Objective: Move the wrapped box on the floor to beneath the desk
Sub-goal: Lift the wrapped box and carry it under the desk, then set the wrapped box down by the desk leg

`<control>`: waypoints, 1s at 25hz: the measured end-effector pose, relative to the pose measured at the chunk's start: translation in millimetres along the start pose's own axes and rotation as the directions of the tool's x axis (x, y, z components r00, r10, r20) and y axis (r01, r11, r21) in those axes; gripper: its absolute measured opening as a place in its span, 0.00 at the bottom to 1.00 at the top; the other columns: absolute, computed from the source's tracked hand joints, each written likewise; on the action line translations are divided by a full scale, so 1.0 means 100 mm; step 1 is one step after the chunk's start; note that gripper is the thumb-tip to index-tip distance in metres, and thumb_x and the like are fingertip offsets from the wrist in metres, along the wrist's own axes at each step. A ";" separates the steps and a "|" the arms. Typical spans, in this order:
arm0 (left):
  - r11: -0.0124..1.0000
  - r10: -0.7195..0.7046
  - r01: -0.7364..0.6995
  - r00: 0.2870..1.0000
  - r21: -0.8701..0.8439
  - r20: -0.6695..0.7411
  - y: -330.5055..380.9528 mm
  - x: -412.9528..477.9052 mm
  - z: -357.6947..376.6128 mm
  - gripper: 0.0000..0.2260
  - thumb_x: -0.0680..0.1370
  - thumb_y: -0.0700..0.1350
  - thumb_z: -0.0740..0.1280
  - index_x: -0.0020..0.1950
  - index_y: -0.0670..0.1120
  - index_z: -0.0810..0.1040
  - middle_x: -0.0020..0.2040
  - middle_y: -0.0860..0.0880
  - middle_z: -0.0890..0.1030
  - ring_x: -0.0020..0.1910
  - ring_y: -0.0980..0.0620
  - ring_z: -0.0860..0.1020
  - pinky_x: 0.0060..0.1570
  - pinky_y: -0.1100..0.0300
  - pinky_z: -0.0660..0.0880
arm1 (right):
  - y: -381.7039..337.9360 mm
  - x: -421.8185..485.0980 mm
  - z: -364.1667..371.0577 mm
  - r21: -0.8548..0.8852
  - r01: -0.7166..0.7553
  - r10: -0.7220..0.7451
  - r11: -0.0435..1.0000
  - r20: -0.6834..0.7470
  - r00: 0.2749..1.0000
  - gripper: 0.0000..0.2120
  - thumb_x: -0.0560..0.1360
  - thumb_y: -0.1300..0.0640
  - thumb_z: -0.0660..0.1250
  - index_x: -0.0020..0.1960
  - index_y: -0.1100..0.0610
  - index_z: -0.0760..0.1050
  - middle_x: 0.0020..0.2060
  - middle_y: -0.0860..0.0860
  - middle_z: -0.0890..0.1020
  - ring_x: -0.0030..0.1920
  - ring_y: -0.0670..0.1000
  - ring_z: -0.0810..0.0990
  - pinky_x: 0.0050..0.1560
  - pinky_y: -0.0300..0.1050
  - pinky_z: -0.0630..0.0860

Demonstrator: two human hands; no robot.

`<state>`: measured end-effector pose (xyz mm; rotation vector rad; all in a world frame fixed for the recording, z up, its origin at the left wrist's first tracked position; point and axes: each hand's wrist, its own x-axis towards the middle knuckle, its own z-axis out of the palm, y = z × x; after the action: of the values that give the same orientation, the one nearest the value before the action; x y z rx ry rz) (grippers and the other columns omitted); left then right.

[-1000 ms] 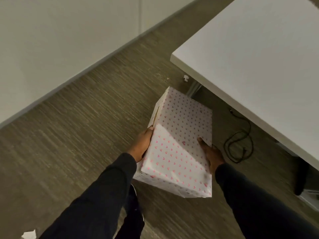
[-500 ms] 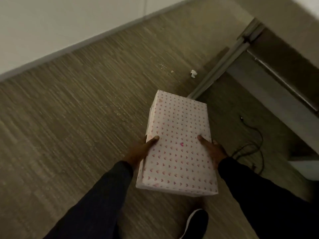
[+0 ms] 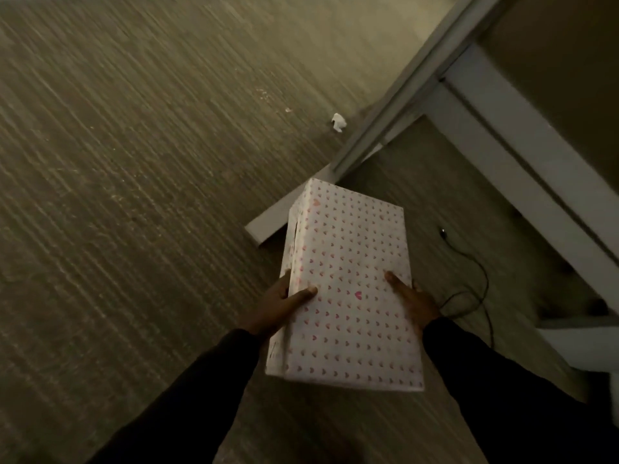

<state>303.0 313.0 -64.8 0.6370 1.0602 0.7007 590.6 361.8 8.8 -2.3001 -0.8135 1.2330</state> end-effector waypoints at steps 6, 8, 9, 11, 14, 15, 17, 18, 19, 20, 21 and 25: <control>0.978 0.044 -0.053 0.998 0.202 0.053 -0.08 0.82 0.12 0.35 0.70 0.67 0.72 0.76 0.66 0.66 0.64 0.61 0.74 0.63 0.53 0.74 0.61 0.48 0.75 | 0.10 0.71 -0.09 0.069 0.041 -0.044 0.997 0.047 0.998 0.40 0.54 0.27 0.79 0.60 0.45 0.76 0.43 0.42 0.86 0.38 0.47 0.86 0.31 0.42 0.80; 0.959 0.063 -0.089 0.992 0.270 0.105 0.03 0.96 0.24 0.30 0.73 0.67 0.70 0.72 0.71 0.63 0.56 0.70 0.71 0.53 0.64 0.73 0.47 0.62 0.74 | 0.06 0.84 -0.16 0.037 0.083 -0.084 0.996 0.026 0.996 0.37 0.58 0.27 0.76 0.60 0.46 0.78 0.48 0.43 0.84 0.39 0.46 0.85 0.35 0.42 0.80; 0.944 0.064 -0.103 0.989 0.313 0.131 0.08 1.02 0.33 0.30 0.75 0.66 0.69 0.73 0.71 0.60 0.55 0.71 0.69 0.50 0.67 0.72 0.44 0.66 0.73 | 0.06 0.90 -0.22 0.004 0.099 -0.099 0.995 0.015 0.995 0.40 0.62 0.27 0.75 0.66 0.48 0.76 0.53 0.45 0.83 0.44 0.49 0.84 0.43 0.46 0.80; 0.906 0.068 -0.125 0.986 0.404 0.153 0.12 1.14 0.48 0.32 0.78 0.63 0.67 0.79 0.65 0.56 0.61 0.65 0.73 0.53 0.63 0.74 0.50 0.62 0.76 | 0.06 1.00 -0.35 -0.062 0.105 -0.105 0.993 -0.001 0.994 0.46 0.66 0.29 0.74 0.76 0.50 0.67 0.66 0.52 0.79 0.61 0.58 0.80 0.62 0.57 0.78; 0.834 0.060 -0.117 0.991 0.539 0.124 0.09 1.27 0.60 0.34 0.81 0.59 0.65 0.82 0.54 0.53 0.78 0.48 0.68 0.71 0.48 0.72 0.69 0.46 0.71 | 0.06 1.12 -0.46 -0.085 0.121 -0.120 0.989 0.020 0.993 0.52 0.64 0.31 0.77 0.79 0.50 0.61 0.75 0.54 0.71 0.71 0.61 0.73 0.71 0.64 0.71; 0.789 0.084 -0.124 0.992 0.601 0.094 0.07 1.26 0.61 0.38 0.80 0.61 0.64 0.83 0.54 0.48 0.82 0.46 0.60 0.76 0.46 0.67 0.73 0.44 0.67 | 0.06 1.15 -0.47 -0.087 0.128 -0.126 0.988 0.027 0.992 0.52 0.63 0.31 0.78 0.79 0.49 0.61 0.75 0.54 0.72 0.71 0.60 0.73 0.71 0.64 0.71; 0.556 0.285 -0.209 0.957 0.804 0.051 0.01 1.19 0.63 0.45 0.77 0.68 0.61 0.83 0.57 0.36 0.84 0.47 0.41 0.81 0.46 0.52 0.77 0.43 0.57 | 0.06 1.21 -0.49 -0.090 0.126 -0.124 0.988 0.033 0.992 0.52 0.62 0.30 0.78 0.78 0.47 0.61 0.74 0.53 0.73 0.70 0.60 0.74 0.70 0.63 0.72; 0.370 0.420 -0.315 0.896 0.874 0.145 -0.06 1.14 0.65 0.46 0.75 0.73 0.59 0.82 0.59 0.34 0.83 0.49 0.37 0.81 0.47 0.45 0.78 0.41 0.52 | 0.08 1.23 -0.49 -0.094 0.129 -0.125 0.987 0.040 0.991 0.53 0.62 0.30 0.78 0.79 0.47 0.62 0.74 0.53 0.73 0.70 0.60 0.74 0.70 0.64 0.72; 0.165 0.480 -0.440 0.818 0.883 0.318 -0.13 1.10 0.67 0.48 0.73 0.78 0.56 0.82 0.59 0.35 0.83 0.49 0.36 0.81 0.47 0.40 0.79 0.39 0.48 | 0.10 1.26 -0.49 -0.091 0.133 -0.128 0.987 0.051 0.990 0.53 0.62 0.29 0.77 0.79 0.47 0.62 0.74 0.53 0.73 0.70 0.60 0.74 0.70 0.65 0.71; -0.016 0.444 -0.552 0.743 0.834 0.500 -0.18 1.07 0.69 0.50 0.70 0.80 0.55 0.83 0.59 0.37 0.83 0.47 0.37 0.81 0.46 0.38 0.79 0.38 0.44 | 0.12 1.28 -0.50 -0.085 0.134 -0.129 0.987 0.059 0.990 0.52 0.62 0.30 0.77 0.79 0.47 0.61 0.74 0.53 0.73 0.70 0.60 0.74 0.71 0.66 0.71; -0.154 0.347 -0.632 0.685 0.759 0.641 -0.24 1.06 0.71 0.53 0.68 0.81 0.56 0.83 0.57 0.38 0.83 0.45 0.38 0.82 0.44 0.37 0.78 0.38 0.39 | 0.12 1.31 -0.50 -0.074 0.135 -0.130 0.988 0.068 0.989 0.52 0.62 0.30 0.77 0.79 0.47 0.61 0.74 0.53 0.73 0.70 0.60 0.74 0.71 0.66 0.71; -0.399 0.227 -0.615 0.652 0.680 0.723 -0.32 1.18 0.77 0.52 0.70 0.74 0.64 0.84 0.52 0.43 0.83 0.38 0.45 0.82 0.36 0.43 0.75 0.35 0.34 | 0.08 1.39 -0.49 -0.089 0.185 -0.182 0.979 0.035 0.983 0.52 0.63 0.31 0.78 0.79 0.46 0.60 0.74 0.52 0.73 0.70 0.59 0.74 0.70 0.65 0.72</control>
<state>418.2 374.0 -125.9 2.7655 0.8172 0.2158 695.9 443.6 -55.2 -2.2251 -1.0870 1.1690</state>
